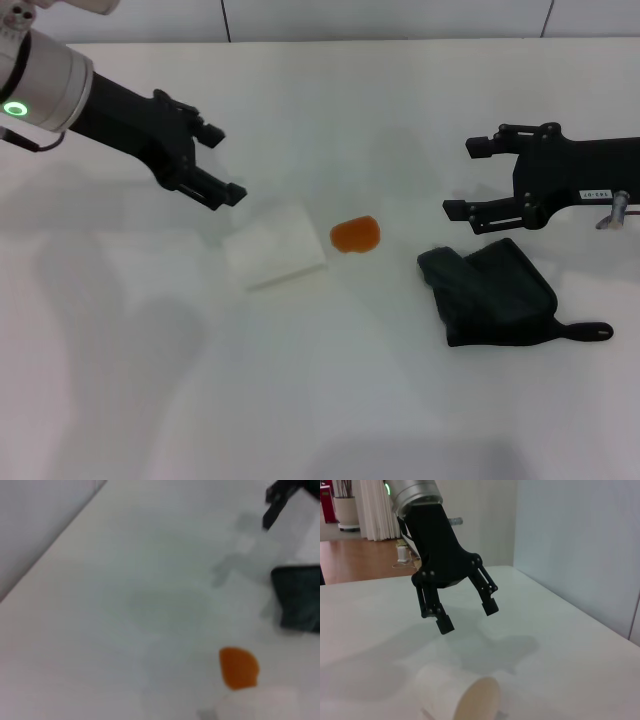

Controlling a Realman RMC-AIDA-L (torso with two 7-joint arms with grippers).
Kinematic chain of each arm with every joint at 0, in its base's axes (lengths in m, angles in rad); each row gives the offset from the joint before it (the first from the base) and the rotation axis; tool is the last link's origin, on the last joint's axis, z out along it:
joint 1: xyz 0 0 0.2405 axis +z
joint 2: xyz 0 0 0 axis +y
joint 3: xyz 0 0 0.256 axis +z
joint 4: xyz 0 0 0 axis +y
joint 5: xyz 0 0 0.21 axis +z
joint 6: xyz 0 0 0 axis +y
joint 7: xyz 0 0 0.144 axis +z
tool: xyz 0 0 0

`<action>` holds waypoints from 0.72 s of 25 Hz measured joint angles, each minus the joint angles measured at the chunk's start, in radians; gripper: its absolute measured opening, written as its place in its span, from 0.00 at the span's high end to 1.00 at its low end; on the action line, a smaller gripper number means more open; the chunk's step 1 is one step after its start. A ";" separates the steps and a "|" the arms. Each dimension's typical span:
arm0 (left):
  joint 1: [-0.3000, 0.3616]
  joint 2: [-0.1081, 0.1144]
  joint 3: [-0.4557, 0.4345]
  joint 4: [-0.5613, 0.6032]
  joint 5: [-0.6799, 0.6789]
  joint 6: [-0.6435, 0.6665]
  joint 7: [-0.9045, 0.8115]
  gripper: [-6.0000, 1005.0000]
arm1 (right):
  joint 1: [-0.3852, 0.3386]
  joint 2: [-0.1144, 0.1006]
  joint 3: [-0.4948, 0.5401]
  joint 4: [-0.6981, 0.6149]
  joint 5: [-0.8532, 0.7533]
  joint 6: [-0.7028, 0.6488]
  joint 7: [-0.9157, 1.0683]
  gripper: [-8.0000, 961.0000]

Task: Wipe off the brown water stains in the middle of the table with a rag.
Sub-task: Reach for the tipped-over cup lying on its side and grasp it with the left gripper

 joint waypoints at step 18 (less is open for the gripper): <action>0.024 -0.002 0.000 0.057 0.057 0.009 -0.045 0.14 | 0.004 0.000 0.000 -0.006 0.000 -0.001 0.000 0.09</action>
